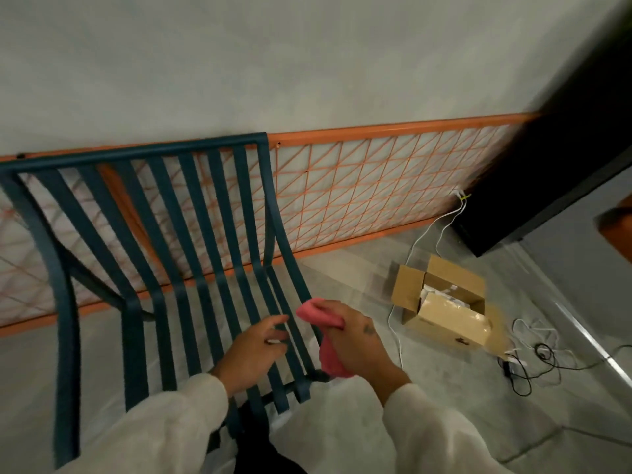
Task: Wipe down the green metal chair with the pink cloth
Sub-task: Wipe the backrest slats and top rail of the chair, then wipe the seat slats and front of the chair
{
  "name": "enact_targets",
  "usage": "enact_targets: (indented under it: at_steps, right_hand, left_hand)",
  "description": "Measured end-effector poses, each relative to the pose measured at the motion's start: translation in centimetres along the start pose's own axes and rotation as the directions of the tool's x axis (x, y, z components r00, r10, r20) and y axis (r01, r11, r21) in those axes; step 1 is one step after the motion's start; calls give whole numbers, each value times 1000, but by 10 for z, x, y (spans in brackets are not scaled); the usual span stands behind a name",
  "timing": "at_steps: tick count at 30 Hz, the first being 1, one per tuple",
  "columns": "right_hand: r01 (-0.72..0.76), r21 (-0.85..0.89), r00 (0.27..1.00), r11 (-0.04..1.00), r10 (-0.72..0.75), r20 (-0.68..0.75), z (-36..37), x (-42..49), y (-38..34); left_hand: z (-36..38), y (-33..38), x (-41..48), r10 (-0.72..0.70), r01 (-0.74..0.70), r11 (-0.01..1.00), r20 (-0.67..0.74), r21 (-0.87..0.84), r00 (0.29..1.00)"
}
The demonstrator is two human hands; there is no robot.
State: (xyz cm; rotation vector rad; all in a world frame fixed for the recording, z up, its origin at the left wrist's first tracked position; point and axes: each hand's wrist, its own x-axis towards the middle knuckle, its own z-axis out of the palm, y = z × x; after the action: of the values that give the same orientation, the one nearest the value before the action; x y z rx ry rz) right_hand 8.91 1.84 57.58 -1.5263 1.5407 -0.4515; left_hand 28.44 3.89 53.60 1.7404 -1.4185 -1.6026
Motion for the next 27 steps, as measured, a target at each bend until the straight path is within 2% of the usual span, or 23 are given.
enact_targets:
  at_steps: [8,17,23,27]
  right_hand:
    - [127,-85,992,988,-128,-4,-40,-54,-8]
    - [-53,115,998,992,58,-39,-69,-46,73]
    - [-87,201,991,976,65,115,-109,-9,106]
    - [-74,169,977,983,37,211,-129,25,116]
  left_hand:
    - [30,26,-61,46,-48,999,-97,-25,994]
    - [74,1,-73,-102,84,991,-175,-108,979]
    - [108,8,-52,-277,219,950,-280,-221,919]
    - [127,19,-34,-315,207,926,-341,-316,886]
